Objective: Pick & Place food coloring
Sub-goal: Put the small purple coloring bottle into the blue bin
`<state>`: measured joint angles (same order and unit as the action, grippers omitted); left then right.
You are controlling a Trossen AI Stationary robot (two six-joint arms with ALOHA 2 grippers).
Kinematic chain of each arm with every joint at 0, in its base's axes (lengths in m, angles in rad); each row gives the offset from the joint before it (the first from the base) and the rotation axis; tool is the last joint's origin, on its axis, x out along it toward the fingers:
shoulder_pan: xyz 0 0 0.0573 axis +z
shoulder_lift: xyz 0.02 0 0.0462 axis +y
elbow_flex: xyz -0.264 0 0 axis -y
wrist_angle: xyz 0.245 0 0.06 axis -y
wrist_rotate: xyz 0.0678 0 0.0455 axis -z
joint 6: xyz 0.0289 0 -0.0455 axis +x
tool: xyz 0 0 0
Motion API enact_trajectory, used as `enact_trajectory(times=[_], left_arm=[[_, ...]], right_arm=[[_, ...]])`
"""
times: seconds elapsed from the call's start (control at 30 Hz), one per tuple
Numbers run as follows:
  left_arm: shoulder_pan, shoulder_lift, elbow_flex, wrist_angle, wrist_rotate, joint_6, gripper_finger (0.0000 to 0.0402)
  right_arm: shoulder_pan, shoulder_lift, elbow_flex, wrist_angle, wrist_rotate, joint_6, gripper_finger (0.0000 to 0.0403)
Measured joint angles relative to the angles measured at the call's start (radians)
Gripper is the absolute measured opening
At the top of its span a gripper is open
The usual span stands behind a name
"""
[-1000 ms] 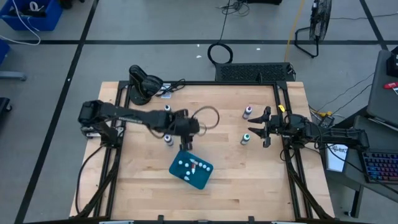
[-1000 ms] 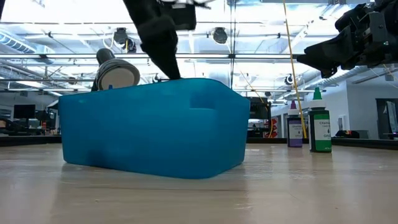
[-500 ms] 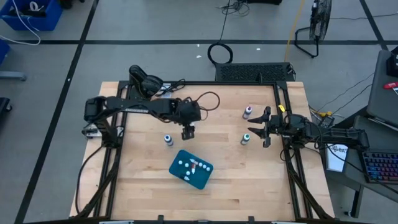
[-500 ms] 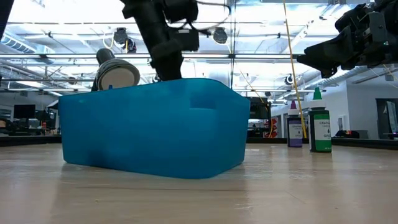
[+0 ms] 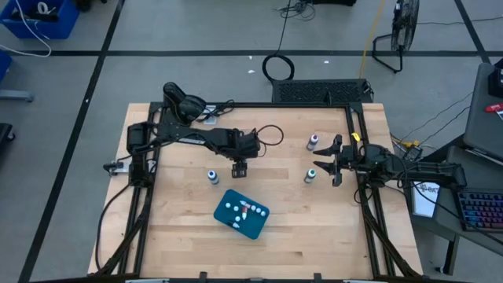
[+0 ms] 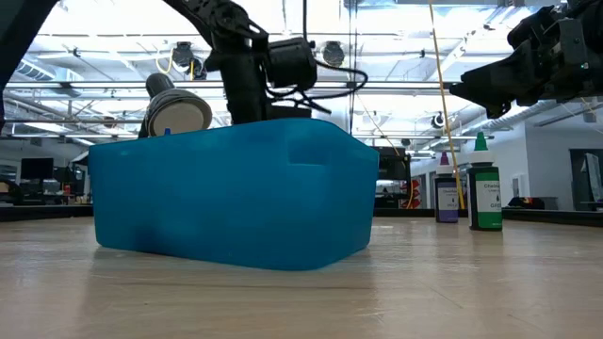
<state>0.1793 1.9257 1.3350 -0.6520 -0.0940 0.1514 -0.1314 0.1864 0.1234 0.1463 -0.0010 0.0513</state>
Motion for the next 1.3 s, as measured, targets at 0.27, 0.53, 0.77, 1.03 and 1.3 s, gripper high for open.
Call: enact_trajectory(times=[0.27,0.53,0.77,1.03,1.3], left_arm=[[0.002,0.064,0.0,0.031,0.027,0.004,0.0264],[0.002,0.084,0.0,0.029,0.048,0.013,0.0264],[0.002,0.084,0.0,0.03,0.048,0.013,0.0264],[0.002,0.084,0.0,0.064,0.048,0.039,0.0195],[0.002,0.083,0.0,0.03,0.067,0.061,0.0065]], right_arm=[[0.0,0.0,0.0,0.0,0.0,0.0,0.016],[0.0,0.0,0.0,0.0,0.0,0.0,0.016],[0.0,0.0,0.0,0.0,0.0,0.0,0.016],[0.0,0.0,0.0,0.0,0.0,0.0,0.016],[0.0,0.0,0.0,0.0,0.0,0.0,0.016]])
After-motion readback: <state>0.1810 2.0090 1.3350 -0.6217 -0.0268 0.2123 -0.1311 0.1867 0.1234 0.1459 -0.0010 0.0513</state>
